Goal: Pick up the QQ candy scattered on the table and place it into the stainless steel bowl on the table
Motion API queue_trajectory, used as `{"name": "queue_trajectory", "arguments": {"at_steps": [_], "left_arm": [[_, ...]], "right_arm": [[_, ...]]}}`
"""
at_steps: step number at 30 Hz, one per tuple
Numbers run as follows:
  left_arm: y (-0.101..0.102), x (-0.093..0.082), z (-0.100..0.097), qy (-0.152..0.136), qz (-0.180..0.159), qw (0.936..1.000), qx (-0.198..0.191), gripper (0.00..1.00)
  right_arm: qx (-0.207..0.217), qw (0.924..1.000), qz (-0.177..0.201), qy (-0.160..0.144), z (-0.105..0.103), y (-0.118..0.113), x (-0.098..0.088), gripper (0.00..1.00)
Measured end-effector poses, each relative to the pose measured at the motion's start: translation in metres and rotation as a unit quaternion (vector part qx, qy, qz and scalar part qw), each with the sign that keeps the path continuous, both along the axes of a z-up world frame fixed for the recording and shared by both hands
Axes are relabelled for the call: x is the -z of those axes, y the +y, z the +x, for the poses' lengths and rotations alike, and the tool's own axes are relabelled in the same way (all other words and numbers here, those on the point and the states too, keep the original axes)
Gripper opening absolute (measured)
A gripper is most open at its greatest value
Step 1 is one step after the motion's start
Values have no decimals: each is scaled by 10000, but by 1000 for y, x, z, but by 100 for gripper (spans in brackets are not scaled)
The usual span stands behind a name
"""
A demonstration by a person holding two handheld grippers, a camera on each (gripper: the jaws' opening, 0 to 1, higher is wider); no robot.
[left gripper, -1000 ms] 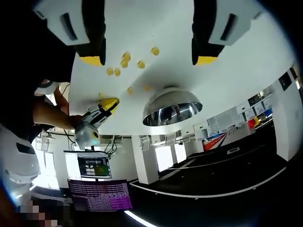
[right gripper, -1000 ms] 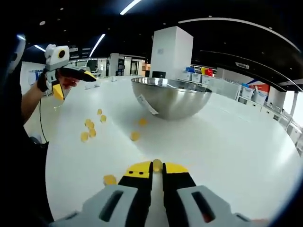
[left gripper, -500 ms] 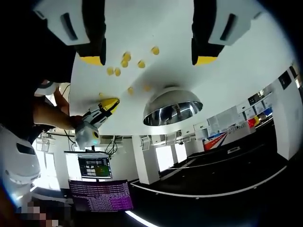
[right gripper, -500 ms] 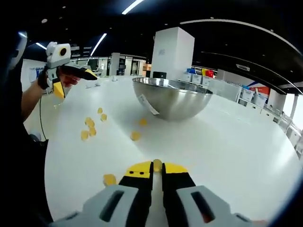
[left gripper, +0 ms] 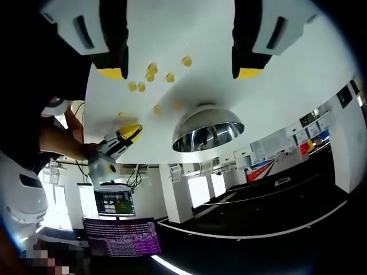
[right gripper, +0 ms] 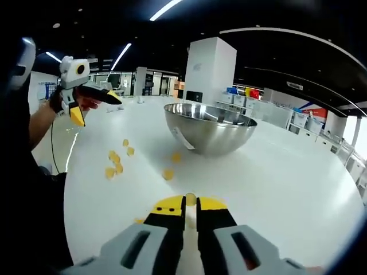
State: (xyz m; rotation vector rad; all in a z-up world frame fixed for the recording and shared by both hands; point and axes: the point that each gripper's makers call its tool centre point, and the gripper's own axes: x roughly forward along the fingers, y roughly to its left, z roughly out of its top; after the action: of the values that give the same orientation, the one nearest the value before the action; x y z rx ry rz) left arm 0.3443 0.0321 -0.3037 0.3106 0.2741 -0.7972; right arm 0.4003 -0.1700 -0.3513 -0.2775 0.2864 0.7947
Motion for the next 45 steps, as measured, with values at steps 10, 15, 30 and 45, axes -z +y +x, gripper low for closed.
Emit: {"name": "queue_trajectory", "arguments": {"at_steps": [10,15,30,45], "left_arm": [[0,-3,-1,-18,-44,10000,15,73],[0,-3,-2,-25,-25,10000,15,73],[1,-7,-6,-81,-23,10000,30,73],[4,-6,-6,-83,-10,10000,6,73]], "right_arm": [[-1,9997,22,-251,-6,-3,-24,5],[-11,9992,25,-409,-6,-4,-37,5],[-258,9948,263,-948,-10,9,-93,5],[-402,9866,298,-1555,27,38,-146,5]]}}
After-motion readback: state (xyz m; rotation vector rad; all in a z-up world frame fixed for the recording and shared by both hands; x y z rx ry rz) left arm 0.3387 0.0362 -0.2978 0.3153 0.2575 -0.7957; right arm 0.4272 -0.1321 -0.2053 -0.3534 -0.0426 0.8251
